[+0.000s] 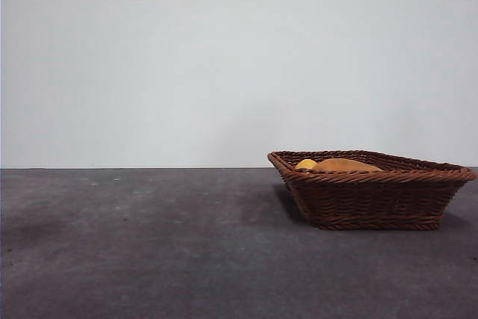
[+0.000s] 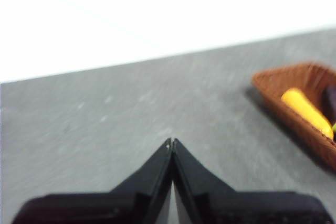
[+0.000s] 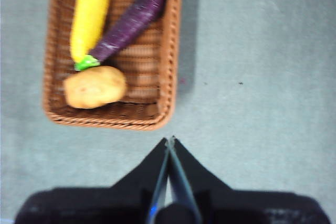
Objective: Help me put the vegetables on the table into the basket
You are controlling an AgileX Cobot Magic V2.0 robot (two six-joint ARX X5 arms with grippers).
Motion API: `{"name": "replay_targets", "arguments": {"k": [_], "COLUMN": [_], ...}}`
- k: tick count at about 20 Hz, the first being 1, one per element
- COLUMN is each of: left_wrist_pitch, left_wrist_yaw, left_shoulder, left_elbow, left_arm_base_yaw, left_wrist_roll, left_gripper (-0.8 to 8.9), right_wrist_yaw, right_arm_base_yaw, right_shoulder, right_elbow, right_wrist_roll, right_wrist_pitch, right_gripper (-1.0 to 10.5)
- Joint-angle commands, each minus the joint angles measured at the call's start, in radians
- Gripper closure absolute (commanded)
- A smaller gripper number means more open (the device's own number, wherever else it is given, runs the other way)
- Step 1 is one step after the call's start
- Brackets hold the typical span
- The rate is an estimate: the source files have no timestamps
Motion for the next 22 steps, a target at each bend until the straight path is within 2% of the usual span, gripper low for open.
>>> {"name": "replay_targets", "arguments": {"k": [1, 4, 7, 15, 17, 20, 22], "left_wrist_pitch": [0.111, 0.117, 0.113, 0.032, 0.014, -0.002, -0.022], "left_wrist_yaw": [0.027, 0.084, 0.154, 0.151, 0.141, 0.07, 0.066], "left_shoulder": [-0.087, -0.19, -0.263, -0.376, -0.388, -0.388, -0.388], "left_elbow": [-0.177, -0.304, -0.358, -0.373, -0.373, -0.373, -0.373], "left_arm_base_yaw": [0.069, 0.139, 0.197, 0.253, 0.266, 0.269, 0.269], "left_wrist_roll": [0.013, 0.004, 0.004, 0.008, 0.008, 0.006, 0.008], "left_gripper": [8.17, 8.17, 8.17, 8.17, 8.17, 8.17, 8.17], "right_wrist_yaw": [0.007, 0.008, 0.007, 0.008, 0.008, 0.008, 0.008], "right_arm_base_yaw": [0.001, 0.001, 0.001, 0.001, 0.001, 0.001, 0.001], "right_shoulder": [0.014, 0.016, 0.016, 0.016, 0.016, 0.016, 0.016], "right_elbow": [-0.004, -0.004, -0.004, -0.004, -0.004, -0.004, -0.004], "right_wrist_roll": [-0.006, -0.006, -0.006, -0.006, -0.006, -0.006, -0.006], "right_wrist_pitch": [0.016, 0.08, 0.183, 0.48, 0.526, 0.546, 0.546], "right_gripper": [9.5, 9.5, 9.5, 9.5, 9.5, 9.5, 9.5]}}
